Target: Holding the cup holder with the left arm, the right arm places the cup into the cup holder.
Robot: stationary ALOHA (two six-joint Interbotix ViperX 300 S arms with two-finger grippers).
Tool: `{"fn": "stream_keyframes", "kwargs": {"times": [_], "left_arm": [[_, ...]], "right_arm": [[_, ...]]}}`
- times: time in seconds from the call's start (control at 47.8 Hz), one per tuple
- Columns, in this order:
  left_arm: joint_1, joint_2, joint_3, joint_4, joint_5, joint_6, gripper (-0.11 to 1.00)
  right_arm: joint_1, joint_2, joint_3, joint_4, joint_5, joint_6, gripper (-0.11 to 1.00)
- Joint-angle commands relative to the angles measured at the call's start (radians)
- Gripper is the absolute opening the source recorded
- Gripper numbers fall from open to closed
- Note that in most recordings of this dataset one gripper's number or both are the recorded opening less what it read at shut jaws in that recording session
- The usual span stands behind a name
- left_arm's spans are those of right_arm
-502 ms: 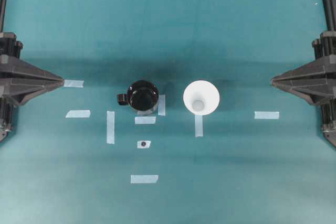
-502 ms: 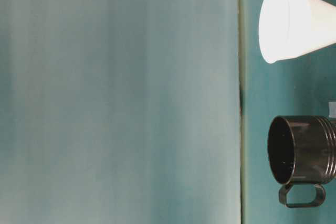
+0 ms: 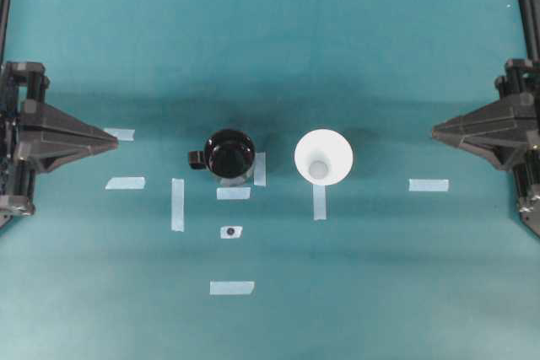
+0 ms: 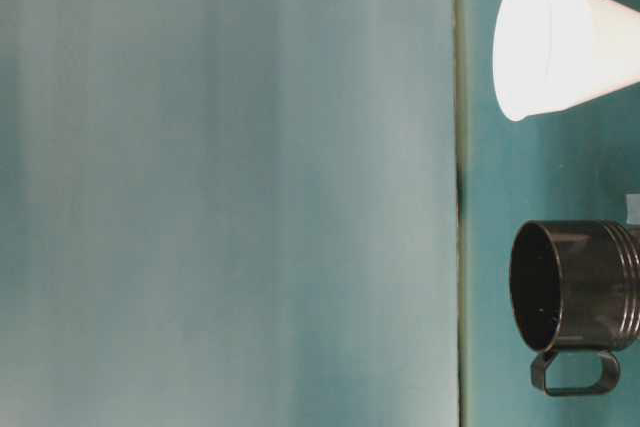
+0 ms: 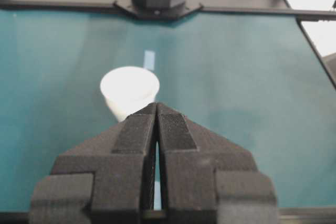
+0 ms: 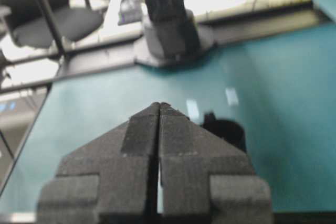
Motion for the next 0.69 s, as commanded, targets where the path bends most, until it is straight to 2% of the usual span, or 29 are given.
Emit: {"fn": "stream_keyframes", "kwargs": {"times": [0.0, 0.293, 0.669], "left_arm": [[-0.002, 0.012, -0.026, 0.002, 0.005, -0.002, 0.03], [-0.002, 0.067, -0.055, 0.003, 0.086, -0.002, 0.03], [-0.002, 0.169, -0.103, 0.006, 0.173, 0.006, 0.03]], "right_arm": [[-0.003, 0.015, -0.048, 0.000, 0.049, 0.011, 0.00], [-0.037, 0.054, -0.098, 0.002, 0.181, 0.012, 0.00], [-0.058, 0.207, -0.196, 0.000, 0.319, 0.012, 0.00]]}}
